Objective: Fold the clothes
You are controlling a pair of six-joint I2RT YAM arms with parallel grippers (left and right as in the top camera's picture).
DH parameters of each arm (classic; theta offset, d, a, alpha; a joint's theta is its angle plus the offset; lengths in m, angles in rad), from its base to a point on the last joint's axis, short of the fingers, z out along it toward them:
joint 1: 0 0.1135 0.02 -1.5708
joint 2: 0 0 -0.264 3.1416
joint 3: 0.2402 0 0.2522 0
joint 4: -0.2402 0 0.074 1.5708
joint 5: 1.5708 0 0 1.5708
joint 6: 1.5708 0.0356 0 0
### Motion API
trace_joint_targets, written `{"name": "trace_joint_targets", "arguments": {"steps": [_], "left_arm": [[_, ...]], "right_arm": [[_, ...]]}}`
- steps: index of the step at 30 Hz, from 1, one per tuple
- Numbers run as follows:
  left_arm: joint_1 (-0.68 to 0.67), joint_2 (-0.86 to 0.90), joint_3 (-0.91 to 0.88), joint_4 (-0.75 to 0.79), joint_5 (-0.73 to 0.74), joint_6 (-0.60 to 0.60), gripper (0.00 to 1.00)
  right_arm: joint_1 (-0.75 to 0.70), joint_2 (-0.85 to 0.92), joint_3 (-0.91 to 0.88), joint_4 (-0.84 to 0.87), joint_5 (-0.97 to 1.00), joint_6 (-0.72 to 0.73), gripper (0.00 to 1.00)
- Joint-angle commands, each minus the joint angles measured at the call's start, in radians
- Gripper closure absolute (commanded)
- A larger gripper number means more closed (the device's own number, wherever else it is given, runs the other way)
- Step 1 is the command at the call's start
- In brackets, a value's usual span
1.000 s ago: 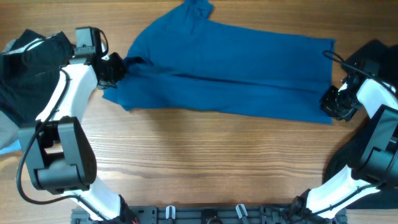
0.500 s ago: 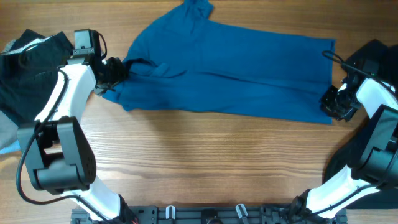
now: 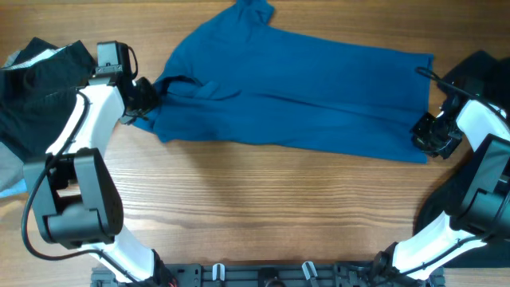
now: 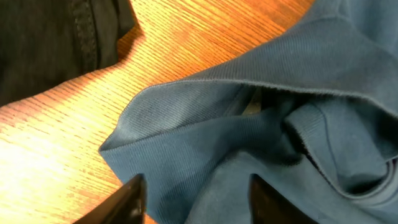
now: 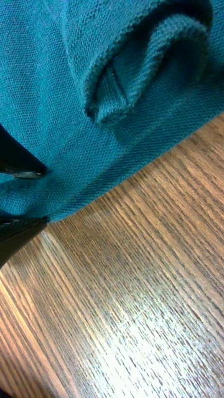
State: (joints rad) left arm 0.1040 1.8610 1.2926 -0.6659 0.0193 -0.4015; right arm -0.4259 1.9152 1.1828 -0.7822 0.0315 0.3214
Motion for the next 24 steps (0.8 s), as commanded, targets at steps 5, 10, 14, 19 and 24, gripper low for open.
{"name": "trace_joint_targets", "arguments": {"steps": [5, 10, 14, 19, 24], "left_arm": [[0.005, 0.069, -0.016, 0.016, -0.009, 0.005, 0.46], [0.005, 0.088, -0.016, 0.019, 0.027, 0.006, 0.54], [0.005, 0.089, -0.016, 0.037, 0.069, 0.005, 0.55], [0.005, 0.111, -0.016, 0.046, 0.069, 0.005, 0.6], [0.005, 0.15, -0.016, 0.041, 0.069, 0.005, 0.63]], "right_arm": [[-0.005, 0.058, -0.02, -0.015, 0.095, 0.022, 0.6], [-0.005, 0.019, -0.005, -0.027, 0.095, 0.054, 0.55], [-0.005, -0.062, 0.024, -0.027, 0.069, 0.051, 0.52], [-0.005, -0.196, 0.037, -0.027, 0.038, 0.044, 0.48], [-0.005, -0.338, 0.037, -0.011, -0.069, -0.003, 0.41]]}}
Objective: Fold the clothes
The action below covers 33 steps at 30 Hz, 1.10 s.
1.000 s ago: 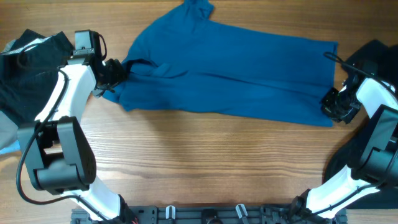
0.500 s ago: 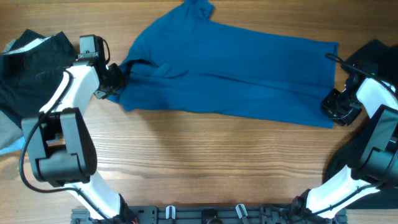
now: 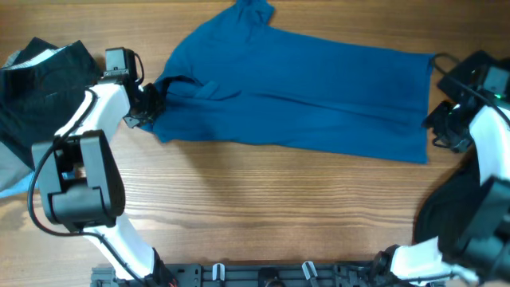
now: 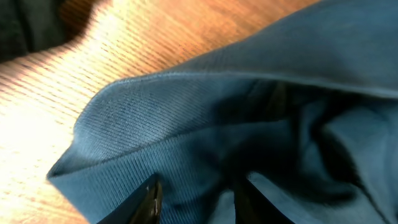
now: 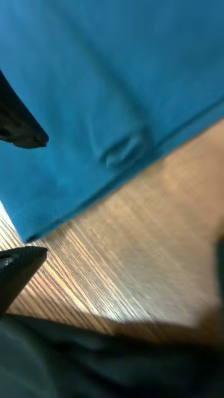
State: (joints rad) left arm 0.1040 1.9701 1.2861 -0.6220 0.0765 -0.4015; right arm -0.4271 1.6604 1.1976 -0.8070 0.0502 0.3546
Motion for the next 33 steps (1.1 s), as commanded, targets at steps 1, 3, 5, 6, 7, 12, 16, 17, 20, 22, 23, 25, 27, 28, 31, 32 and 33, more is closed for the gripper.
{"name": "trace_joint_targets", "arguments": {"steps": [1, 3, 5, 6, 7, 12, 16, 17, 20, 22, 23, 25, 27, 28, 31, 32, 33], "left_arm": [[0.005, 0.046, -0.009, -0.007, 0.011, 0.005, 0.63], [0.006, 0.057, -0.009, -0.024, 0.007, 0.005, 0.63], [0.006, 0.071, -0.009, -0.055, -0.009, 0.005, 0.61], [0.006, 0.076, -0.009, -0.078, -0.012, 0.005, 0.6], [0.006, 0.082, -0.009, -0.095, -0.013, 0.005, 0.6], [0.006, 0.095, -0.026, -0.225, -0.067, 0.005, 0.65], [0.02, 0.095, -0.084, -0.31, -0.113, -0.007, 0.69], [0.034, 0.095, -0.107, -0.333, -0.113, -0.027, 0.7], [0.09, 0.095, -0.181, -0.366, -0.112, -0.077, 0.7], [0.13, 0.095, -0.215, -0.381, -0.112, -0.078, 0.69], [0.153, 0.095, -0.228, -0.393, -0.112, -0.077, 0.69], [0.199, 0.095, -0.243, -0.417, -0.112, -0.078, 0.7], [0.25, 0.093, -0.249, -0.431, -0.111, -0.079, 0.71], [0.274, 0.093, -0.249, -0.433, -0.105, -0.079, 0.72], [0.338, 0.086, -0.249, -0.434, -0.069, -0.078, 0.71], [0.353, 0.083, -0.249, -0.435, -0.066, -0.079, 0.71], [0.363, 0.079, -0.249, -0.435, -0.064, -0.079, 0.71]], "right_arm": [[-0.004, -0.097, 0.022, 0.022, -0.119, -0.068, 0.41], [-0.004, -0.112, 0.022, 0.032, -0.172, -0.117, 0.4], [-0.004, -0.113, 0.022, 0.031, -0.195, -0.147, 0.4], [-0.004, -0.113, 0.021, 0.027, -0.199, -0.148, 0.4], [-0.004, -0.113, 0.021, 0.024, -0.204, -0.15, 0.4], [-0.004, -0.113, 0.021, 0.016, -0.21, -0.154, 0.4], [-0.004, -0.113, 0.021, 0.011, -0.209, -0.173, 0.39], [-0.004, -0.113, 0.02, 0.006, -0.209, -0.18, 0.39], [-0.004, -0.11, 0.018, 0.006, -0.209, -0.195, 0.36], [-0.004, -0.107, 0.018, 0.006, -0.209, -0.195, 0.36], [-0.004, -0.106, 0.018, 0.006, -0.209, -0.196, 0.36], [-0.004, -0.106, 0.014, 0.006, -0.209, -0.196, 0.36], [-0.004, -0.106, 0.006, 0.007, -0.209, -0.195, 0.36], [-0.004, -0.106, 0.0, 0.009, -0.209, -0.195, 0.36], [-0.004, -0.106, -0.019, 0.013, -0.209, -0.196, 0.34], [-0.004, -0.105, -0.023, 0.013, -0.209, -0.197, 0.33], [-0.004, -0.105, -0.026, 0.013, -0.209, -0.197, 0.31]]}}
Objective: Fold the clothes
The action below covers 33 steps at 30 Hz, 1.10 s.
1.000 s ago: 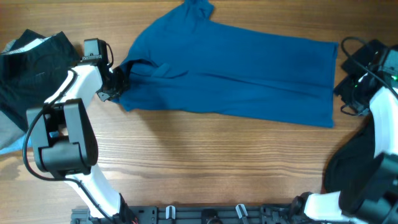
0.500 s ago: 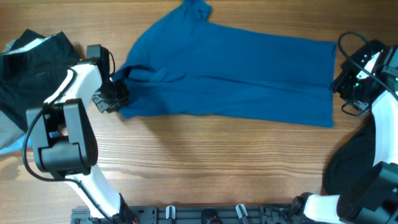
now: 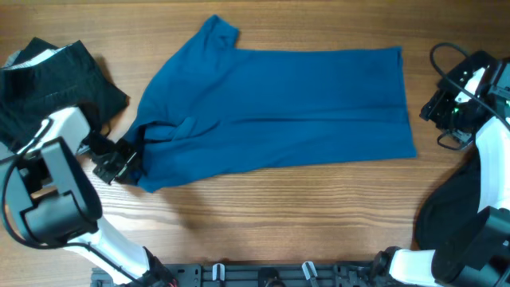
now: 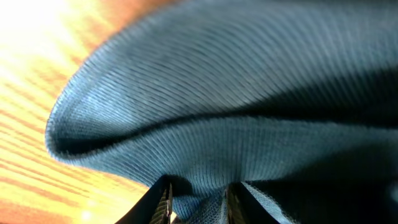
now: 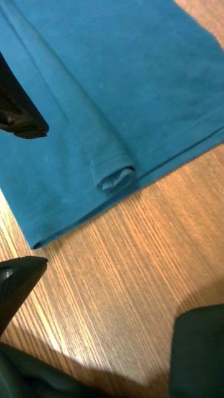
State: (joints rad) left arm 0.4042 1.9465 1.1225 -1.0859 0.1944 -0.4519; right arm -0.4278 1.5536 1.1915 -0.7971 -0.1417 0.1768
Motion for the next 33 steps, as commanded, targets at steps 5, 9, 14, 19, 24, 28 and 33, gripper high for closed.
{"name": "trace_joint_targets", "arguments": {"steps": [5, 9, 14, 19, 24, 28, 33], "left_arm": [[0.042, 0.065, -0.085, 0.039, -0.182, -0.028, 0.7], [0.022, -0.016, -0.085, 0.056, -0.181, -0.028, 0.68], [-0.003, -0.175, -0.084, 0.057, -0.179, -0.028, 0.57], [-0.047, -0.337, -0.084, 0.076, -0.15, -0.027, 0.42], [-0.107, -0.418, -0.085, 0.127, -0.138, -0.023, 0.36], [-0.181, -0.427, -0.085, 0.205, -0.031, 0.003, 0.32], [-0.278, -0.426, -0.085, 0.27, -0.028, 0.003, 0.28]], "right_arm": [[-0.003, 0.003, -0.021, -0.005, -0.02, -0.021, 0.28], [-0.003, 0.003, -0.021, -0.016, -0.087, -0.077, 0.28], [0.002, 0.005, -0.021, -0.016, -0.125, -0.077, 0.28], [0.043, 0.041, -0.021, -0.016, -0.137, -0.077, 0.28], [0.079, 0.098, -0.021, -0.009, -0.137, -0.084, 0.27], [0.092, 0.158, -0.021, 0.0, -0.137, -0.084, 0.27], [0.092, 0.225, -0.021, 0.008, -0.137, -0.08, 0.27]]}}
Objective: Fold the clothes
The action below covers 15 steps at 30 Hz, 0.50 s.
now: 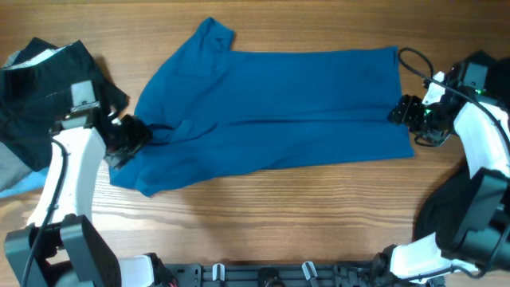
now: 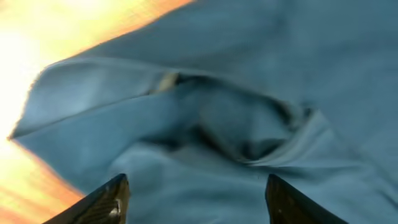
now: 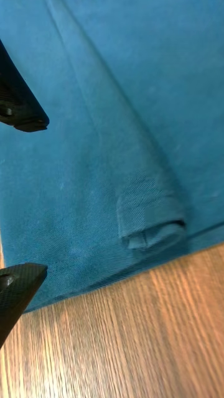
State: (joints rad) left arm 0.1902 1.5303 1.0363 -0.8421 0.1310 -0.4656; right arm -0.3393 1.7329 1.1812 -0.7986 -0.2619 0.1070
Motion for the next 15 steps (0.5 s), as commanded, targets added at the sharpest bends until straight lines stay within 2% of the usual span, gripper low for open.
{"name": "trace_joint_targets", "arguments": {"steps": [1, 15], "left_arm": [[-0.08, -0.01, 0.002, 0.036, 0.035, 0.016, 0.28], [-0.11, -0.01, 0.002, 0.039, 0.032, 0.016, 0.17]], "right_arm": [[0.003, 0.062, -0.011, 0.017, -0.017, -0.01, 0.27], [0.016, 0.189, -0.011, 0.232, -0.115, 0.014, 0.27]]}}
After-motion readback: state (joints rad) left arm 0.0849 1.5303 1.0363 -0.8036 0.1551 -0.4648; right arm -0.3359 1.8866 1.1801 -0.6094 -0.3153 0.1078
